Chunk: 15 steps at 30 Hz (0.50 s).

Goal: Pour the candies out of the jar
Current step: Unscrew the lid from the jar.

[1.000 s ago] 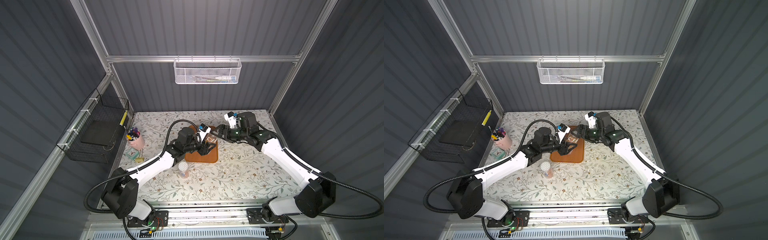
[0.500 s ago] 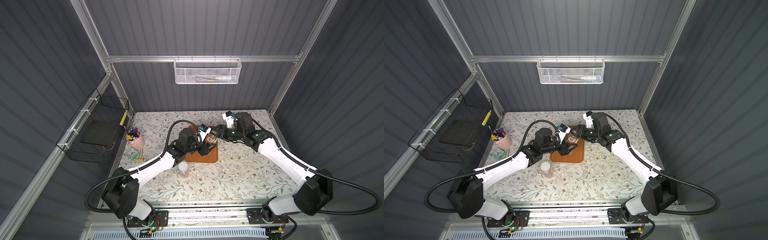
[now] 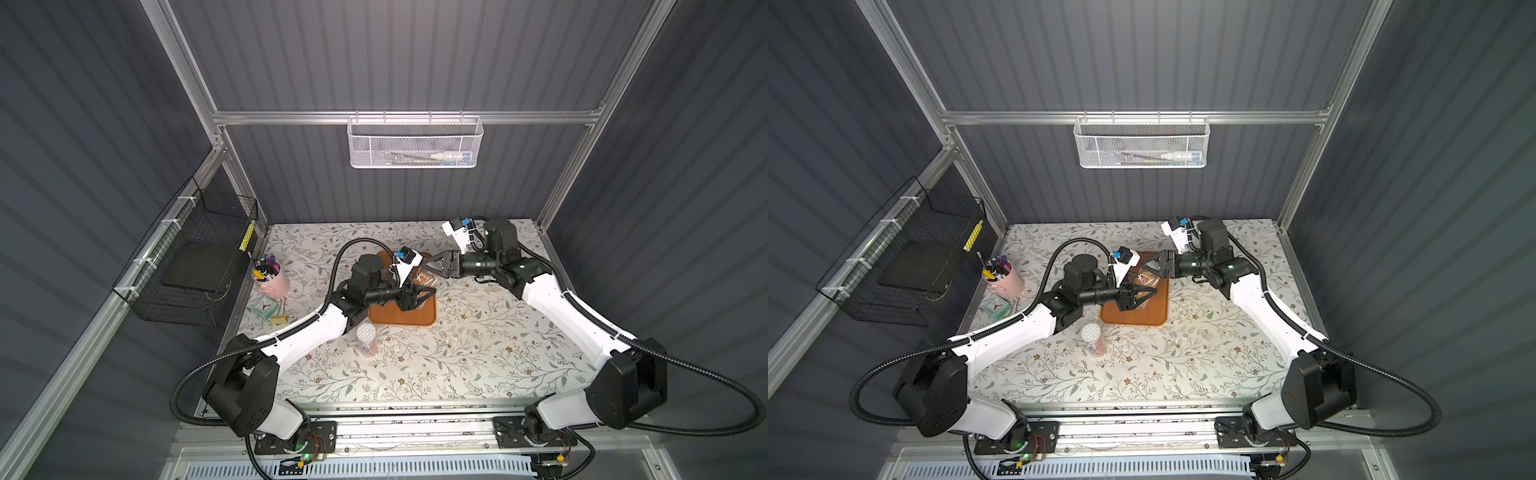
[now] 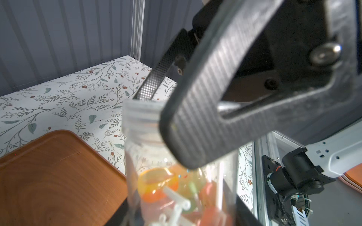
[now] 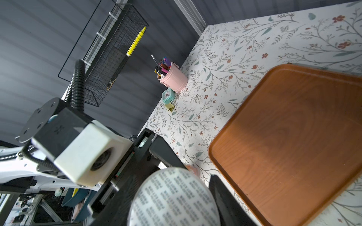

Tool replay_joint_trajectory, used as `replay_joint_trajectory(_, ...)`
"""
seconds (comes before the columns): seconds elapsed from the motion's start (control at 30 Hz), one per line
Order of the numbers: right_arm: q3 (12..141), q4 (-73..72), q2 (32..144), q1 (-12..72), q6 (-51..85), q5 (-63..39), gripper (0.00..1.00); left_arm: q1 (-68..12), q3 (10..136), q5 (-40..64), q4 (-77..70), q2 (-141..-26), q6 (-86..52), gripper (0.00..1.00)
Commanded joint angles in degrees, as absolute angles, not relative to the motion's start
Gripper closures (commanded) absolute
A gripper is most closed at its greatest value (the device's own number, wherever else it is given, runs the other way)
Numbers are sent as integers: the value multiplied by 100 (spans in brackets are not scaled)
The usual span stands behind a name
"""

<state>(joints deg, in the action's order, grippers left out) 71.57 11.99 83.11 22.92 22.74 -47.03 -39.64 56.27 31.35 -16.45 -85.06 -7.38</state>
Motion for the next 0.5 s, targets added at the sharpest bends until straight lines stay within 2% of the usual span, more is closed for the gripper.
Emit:
replay_joint_trajectory(0.0, 7258, 747, 8242, 2491, 2089, -5724, 54, -4153, 5598, 3940, -2030, -8547, -662, 100)
replay_joint_trajectory(0.03, 7259, 771, 8228, 2488, 2125, -5620, 54, -4157, 5622, 3859, -1997, -8565, -664, 100)
replay_joint_trajectory(0.23, 7412, 1535, 8057, 2503, 2347, -3927, 30, -4155, 5698, 2866, -1616, -8476, -582, 100)
replay_joint_trajectory(0.33, 7405, 1749, 7950, 2497, 2482, -3411, 23, -4165, 5615, 2387, -1626, -8389, -604, 100)
replay_joint_trajectory(0.47, 7390, 1916, 7939, 2522, 2638, -3097, 22, -4165, 5599, 2165, -1641, -8372, -633, 100)
